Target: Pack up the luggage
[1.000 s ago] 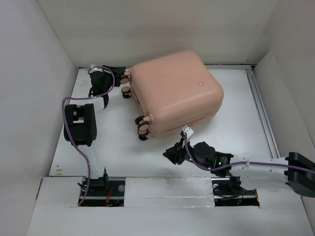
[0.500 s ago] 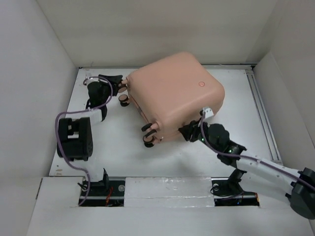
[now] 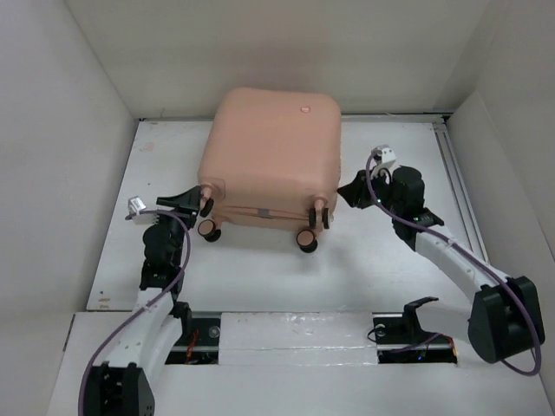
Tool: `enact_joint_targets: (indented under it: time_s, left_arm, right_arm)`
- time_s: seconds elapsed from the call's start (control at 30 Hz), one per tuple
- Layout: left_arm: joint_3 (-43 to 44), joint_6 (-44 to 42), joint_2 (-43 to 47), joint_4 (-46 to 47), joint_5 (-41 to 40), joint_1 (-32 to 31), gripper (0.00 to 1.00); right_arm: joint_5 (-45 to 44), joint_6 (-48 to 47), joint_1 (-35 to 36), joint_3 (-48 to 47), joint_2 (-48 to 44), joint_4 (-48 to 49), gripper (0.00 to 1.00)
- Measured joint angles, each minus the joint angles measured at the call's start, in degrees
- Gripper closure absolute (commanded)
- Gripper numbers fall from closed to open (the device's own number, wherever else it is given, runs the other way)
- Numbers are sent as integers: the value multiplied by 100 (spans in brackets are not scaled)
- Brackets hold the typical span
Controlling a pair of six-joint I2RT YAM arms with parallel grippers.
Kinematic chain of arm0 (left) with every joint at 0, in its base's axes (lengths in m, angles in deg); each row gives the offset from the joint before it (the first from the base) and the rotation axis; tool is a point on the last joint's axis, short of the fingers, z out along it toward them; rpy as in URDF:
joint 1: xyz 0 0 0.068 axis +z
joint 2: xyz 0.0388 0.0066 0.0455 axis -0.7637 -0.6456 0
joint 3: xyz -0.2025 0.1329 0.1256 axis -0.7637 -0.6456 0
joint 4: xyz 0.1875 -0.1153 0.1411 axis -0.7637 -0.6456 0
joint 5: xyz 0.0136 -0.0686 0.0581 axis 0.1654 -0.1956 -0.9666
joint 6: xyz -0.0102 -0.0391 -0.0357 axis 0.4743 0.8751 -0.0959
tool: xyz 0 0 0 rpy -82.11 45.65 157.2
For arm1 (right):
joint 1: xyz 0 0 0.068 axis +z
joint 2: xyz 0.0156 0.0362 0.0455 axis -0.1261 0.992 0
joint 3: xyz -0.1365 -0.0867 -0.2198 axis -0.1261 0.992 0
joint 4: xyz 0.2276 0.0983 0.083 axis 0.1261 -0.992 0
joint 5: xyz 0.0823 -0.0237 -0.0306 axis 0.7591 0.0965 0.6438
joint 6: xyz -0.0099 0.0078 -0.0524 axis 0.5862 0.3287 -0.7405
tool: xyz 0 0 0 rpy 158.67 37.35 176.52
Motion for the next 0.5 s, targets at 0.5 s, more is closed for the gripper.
enact_joint_targets:
  time_s: [0.5]
  left_arm:
    - [125,-671,1305,-1539,1113,-214,100]
  right_arm:
    - [778,264,-365,2736,-1652,1849,50]
